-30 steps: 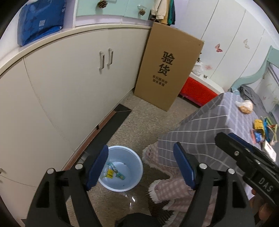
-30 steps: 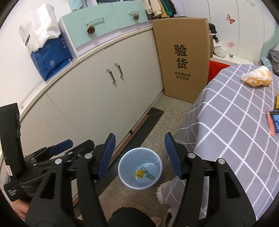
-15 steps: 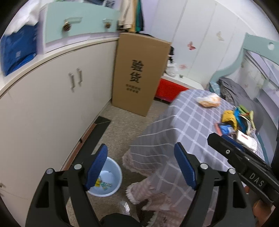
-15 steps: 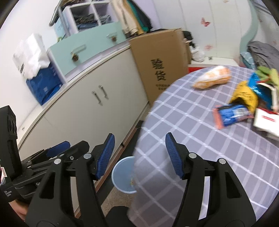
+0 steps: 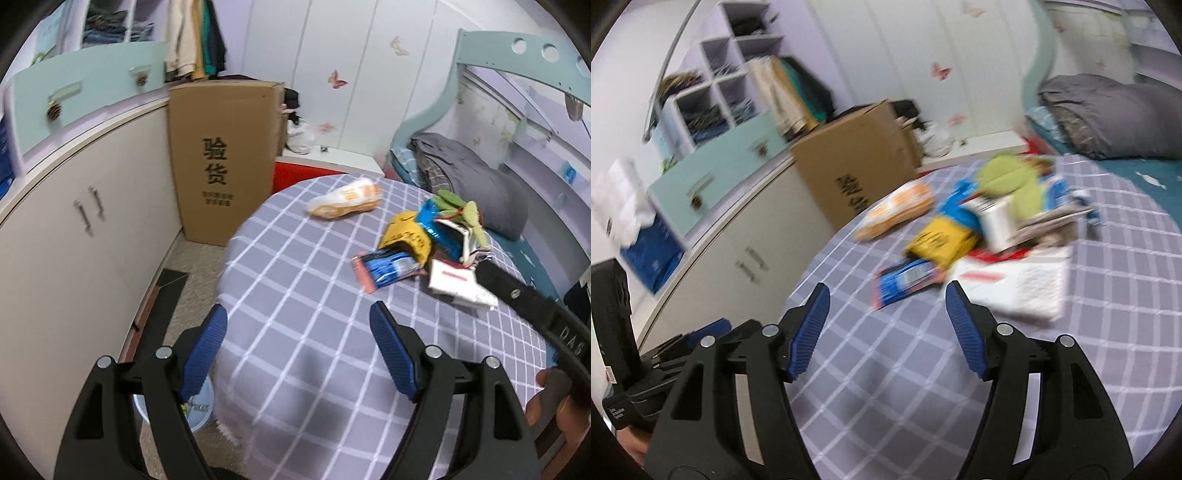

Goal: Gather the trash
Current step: 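Return both grippers to the table and grasp the green leaf toy with the right gripper, then drop the orange-printed snack bag into the bin with the left gripper while the right holds the leaf toy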

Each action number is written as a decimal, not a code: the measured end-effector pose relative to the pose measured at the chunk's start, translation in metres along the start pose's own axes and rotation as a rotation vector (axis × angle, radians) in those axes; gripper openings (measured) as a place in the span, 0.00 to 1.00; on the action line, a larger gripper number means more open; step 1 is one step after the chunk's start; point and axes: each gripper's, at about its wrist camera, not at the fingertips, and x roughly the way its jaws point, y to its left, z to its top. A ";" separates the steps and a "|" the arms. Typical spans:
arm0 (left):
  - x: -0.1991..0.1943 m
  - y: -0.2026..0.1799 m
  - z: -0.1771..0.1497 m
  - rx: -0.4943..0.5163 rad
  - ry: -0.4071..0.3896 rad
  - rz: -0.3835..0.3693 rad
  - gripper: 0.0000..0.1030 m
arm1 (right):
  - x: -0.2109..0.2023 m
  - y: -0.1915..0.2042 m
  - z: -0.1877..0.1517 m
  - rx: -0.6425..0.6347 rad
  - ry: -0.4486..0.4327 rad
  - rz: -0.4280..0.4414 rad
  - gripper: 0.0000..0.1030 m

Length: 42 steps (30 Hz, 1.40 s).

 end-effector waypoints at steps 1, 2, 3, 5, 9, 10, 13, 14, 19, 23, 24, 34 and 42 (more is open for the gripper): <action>0.004 -0.007 0.006 0.007 -0.001 -0.006 0.75 | -0.003 -0.011 0.007 0.014 -0.014 -0.016 0.63; 0.008 -0.013 0.010 0.012 -0.002 -0.009 0.75 | -0.004 -0.018 0.011 0.023 -0.022 -0.024 0.64; 0.010 -0.017 0.013 0.017 -0.002 -0.014 0.75 | -0.004 -0.025 0.016 0.031 -0.029 -0.034 0.65; 0.020 -0.027 0.024 0.031 0.001 -0.029 0.75 | -0.003 -0.039 0.027 0.045 -0.044 -0.055 0.66; 0.036 -0.039 0.042 0.054 0.000 -0.016 0.75 | 0.005 -0.058 0.048 0.063 -0.063 -0.106 0.76; 0.040 -0.042 0.048 0.056 -0.002 -0.022 0.75 | 0.008 -0.061 0.052 0.068 -0.065 -0.119 0.78; 0.050 -0.049 0.062 0.067 -0.006 -0.025 0.76 | 0.025 -0.073 0.069 0.085 -0.055 -0.146 0.80; 0.054 -0.051 0.066 0.073 -0.009 -0.026 0.77 | 0.031 -0.074 0.073 0.084 -0.045 -0.150 0.81; 0.083 -0.054 0.087 0.100 -0.011 -0.030 0.78 | 0.069 -0.079 0.086 0.041 0.049 -0.121 0.81; 0.115 -0.052 0.099 0.144 0.008 -0.038 0.78 | 0.091 -0.082 0.091 -0.009 0.083 -0.184 0.73; 0.126 -0.053 0.101 0.165 0.020 -0.041 0.78 | 0.094 -0.084 0.091 -0.009 0.095 -0.180 0.58; 0.193 -0.057 0.113 0.240 0.100 -0.031 0.70 | 0.099 -0.090 0.095 -0.055 0.061 -0.207 0.16; 0.177 -0.057 0.112 0.198 0.065 -0.113 0.27 | 0.075 -0.077 0.106 -0.063 -0.032 -0.178 0.12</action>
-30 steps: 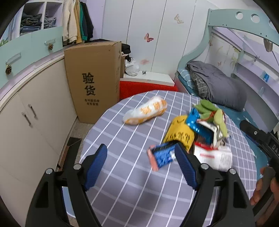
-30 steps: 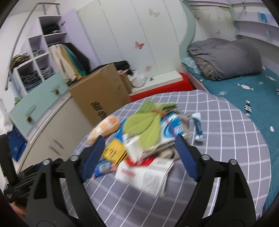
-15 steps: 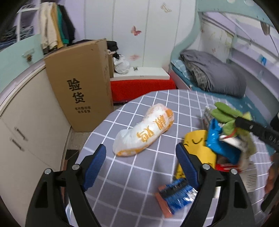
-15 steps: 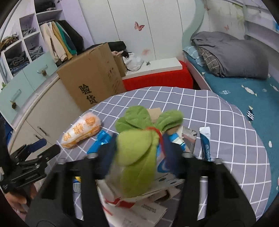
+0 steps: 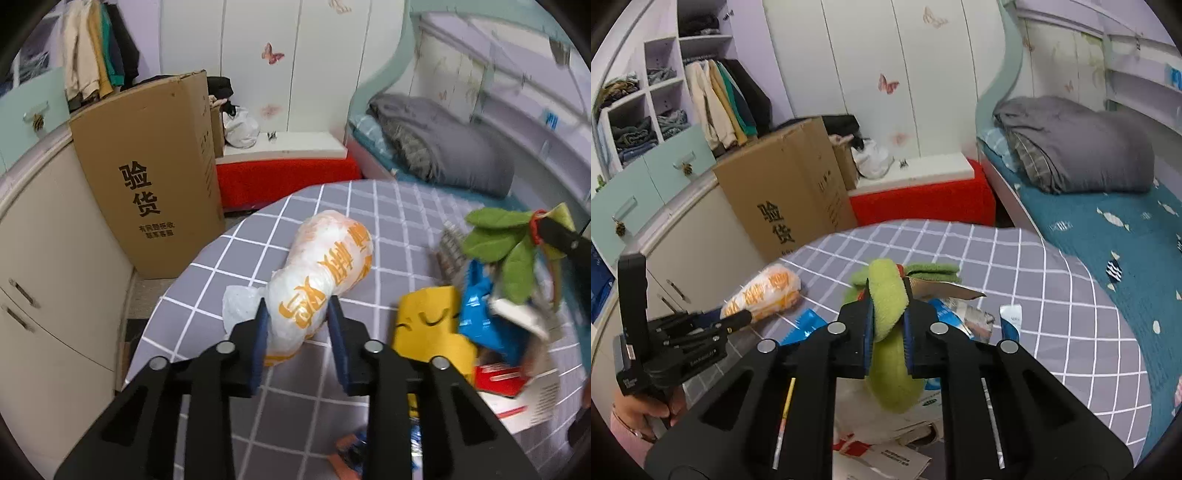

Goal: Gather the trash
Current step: 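Drop the orange-printed snack bag into the bin with the left gripper while the right holds the leaf toy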

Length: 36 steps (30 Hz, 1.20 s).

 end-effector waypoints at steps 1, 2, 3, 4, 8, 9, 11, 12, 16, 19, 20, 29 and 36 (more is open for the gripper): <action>-0.010 0.002 -0.002 -0.021 -0.024 -0.008 0.26 | -0.004 0.003 0.001 -0.004 -0.011 0.004 0.12; -0.018 0.004 -0.004 -0.032 -0.044 -0.009 0.25 | -0.010 0.007 0.003 -0.009 -0.025 0.012 0.12; -0.026 0.006 -0.006 -0.041 -0.059 -0.009 0.25 | -0.015 0.010 0.005 -0.012 -0.035 0.021 0.12; -0.037 0.008 -0.008 -0.053 -0.077 -0.006 0.25 | -0.020 0.014 0.007 -0.014 -0.044 0.029 0.12; -0.075 0.017 -0.016 -0.086 -0.134 0.007 0.25 | -0.040 0.036 0.013 -0.040 -0.059 0.075 0.12; -0.085 0.020 -0.019 -0.097 -0.148 0.010 0.25 | -0.044 0.042 0.014 -0.045 -0.061 0.086 0.12; -0.106 0.029 -0.026 -0.130 -0.166 0.029 0.25 | -0.055 0.058 0.014 -0.067 -0.069 0.107 0.12; -0.116 0.032 -0.029 -0.142 -0.175 0.036 0.25 | -0.060 0.066 0.013 -0.079 -0.073 0.120 0.12; -0.157 0.057 -0.052 -0.199 -0.200 0.065 0.25 | -0.078 0.105 0.006 -0.127 -0.062 0.192 0.12; -0.177 0.073 -0.073 -0.229 -0.193 0.096 0.25 | -0.084 0.145 -0.010 -0.180 -0.032 0.255 0.12; -0.184 0.079 -0.082 -0.241 -0.189 0.111 0.25 | -0.085 0.155 -0.016 -0.191 -0.021 0.274 0.12; -0.214 0.147 -0.173 -0.354 -0.071 0.248 0.25 | -0.069 0.273 -0.095 -0.307 0.173 0.484 0.12; -0.200 0.199 -0.232 -0.428 0.064 0.336 0.26 | -0.029 0.340 -0.167 -0.388 0.340 0.510 0.12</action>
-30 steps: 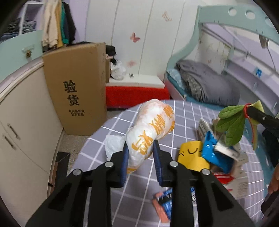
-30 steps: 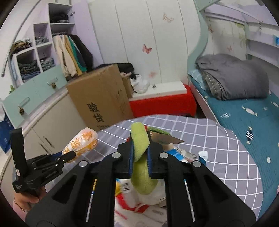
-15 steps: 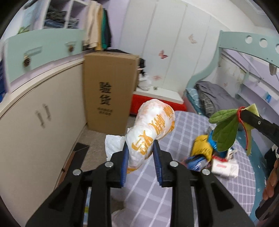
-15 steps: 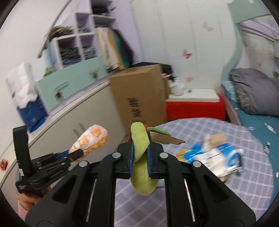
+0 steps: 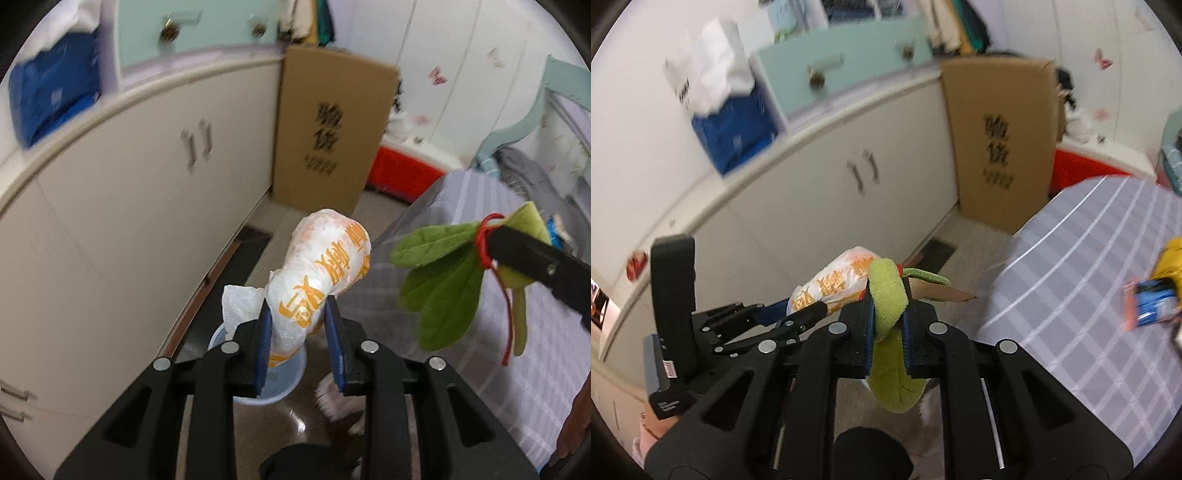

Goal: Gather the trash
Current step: 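Drop the orange-printed snack bag into the bin with the left gripper while the right holds the leaf toy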

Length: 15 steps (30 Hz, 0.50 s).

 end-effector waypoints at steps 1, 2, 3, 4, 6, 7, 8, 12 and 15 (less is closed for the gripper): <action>0.005 0.005 -0.003 -0.001 0.011 0.019 0.26 | 0.010 0.003 -0.004 -0.002 0.019 -0.001 0.12; 0.012 0.011 -0.006 -0.003 0.024 0.036 0.26 | 0.022 0.006 -0.008 -0.004 0.044 -0.004 0.12; 0.018 0.017 -0.008 -0.012 0.040 0.040 0.26 | 0.030 0.007 -0.011 -0.004 0.062 -0.008 0.12; 0.027 0.023 -0.009 -0.030 0.064 0.032 0.26 | 0.040 0.008 -0.015 -0.001 0.083 -0.013 0.12; 0.038 0.030 -0.008 -0.044 0.085 0.027 0.26 | 0.053 0.009 -0.018 -0.001 0.107 -0.025 0.12; 0.044 0.032 -0.008 -0.047 0.094 0.030 0.26 | 0.058 0.009 -0.020 -0.004 0.116 -0.033 0.12; 0.047 0.034 -0.009 -0.049 0.098 0.029 0.27 | 0.063 0.010 -0.020 -0.008 0.124 -0.041 0.12; 0.057 0.037 -0.010 -0.067 0.109 0.022 0.62 | 0.073 0.011 -0.021 -0.010 0.137 -0.058 0.12; 0.062 0.041 -0.011 -0.071 0.110 0.039 0.70 | 0.080 0.012 -0.022 -0.012 0.146 -0.059 0.12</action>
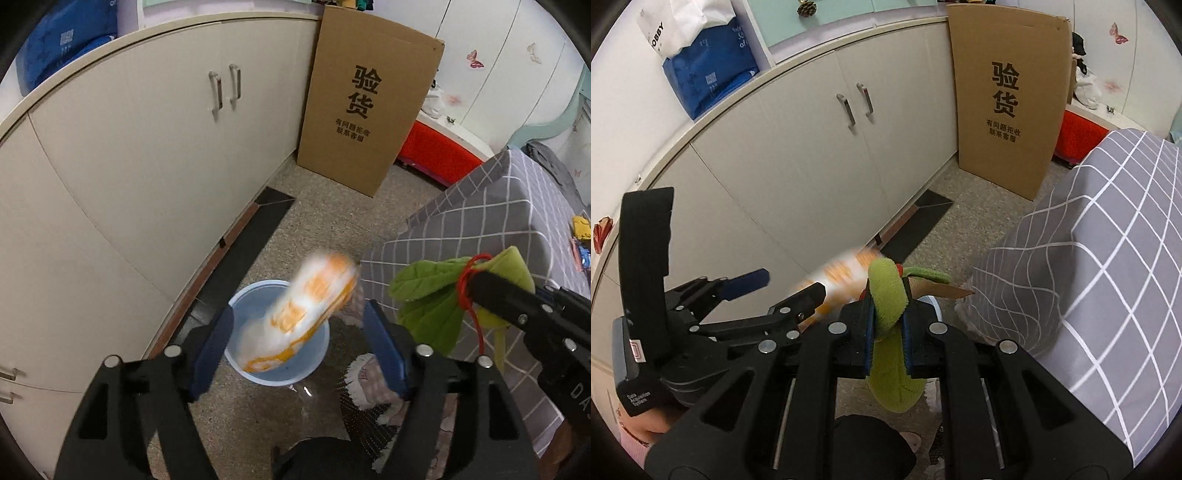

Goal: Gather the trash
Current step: 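Drop the orange-printed snack bag into the bin with the left gripper while the right holds the leaf toy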

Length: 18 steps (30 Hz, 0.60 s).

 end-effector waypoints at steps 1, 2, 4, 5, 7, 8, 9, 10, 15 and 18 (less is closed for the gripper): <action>0.002 0.001 0.000 -0.002 0.007 0.007 0.71 | 0.003 0.001 0.000 -0.001 0.005 0.002 0.12; 0.003 0.003 -0.001 -0.006 0.012 0.015 0.71 | 0.004 0.000 -0.001 -0.001 0.009 0.004 0.12; 0.003 0.008 -0.003 -0.016 0.010 0.030 0.71 | 0.007 0.001 -0.001 -0.005 0.015 0.004 0.12; 0.002 0.011 -0.005 -0.021 0.009 0.035 0.71 | 0.010 0.002 -0.002 -0.008 0.020 0.005 0.12; 0.000 0.014 -0.007 -0.028 0.009 0.045 0.71 | 0.014 0.005 -0.002 -0.014 0.030 0.005 0.12; -0.001 0.015 -0.009 -0.033 0.008 0.050 0.72 | 0.017 0.006 -0.002 -0.016 0.034 0.005 0.12; -0.001 0.017 -0.010 -0.036 0.008 0.054 0.73 | 0.019 0.008 -0.002 -0.018 0.039 0.007 0.12; -0.001 0.018 -0.009 -0.039 0.008 0.058 0.73 | 0.021 0.009 -0.002 -0.020 0.043 0.009 0.12; 0.000 0.028 -0.012 -0.056 0.013 0.085 0.75 | 0.033 0.018 0.001 -0.046 0.062 0.006 0.12; 0.001 0.036 -0.015 -0.076 0.022 0.103 0.75 | 0.040 0.024 0.004 -0.069 0.073 0.005 0.12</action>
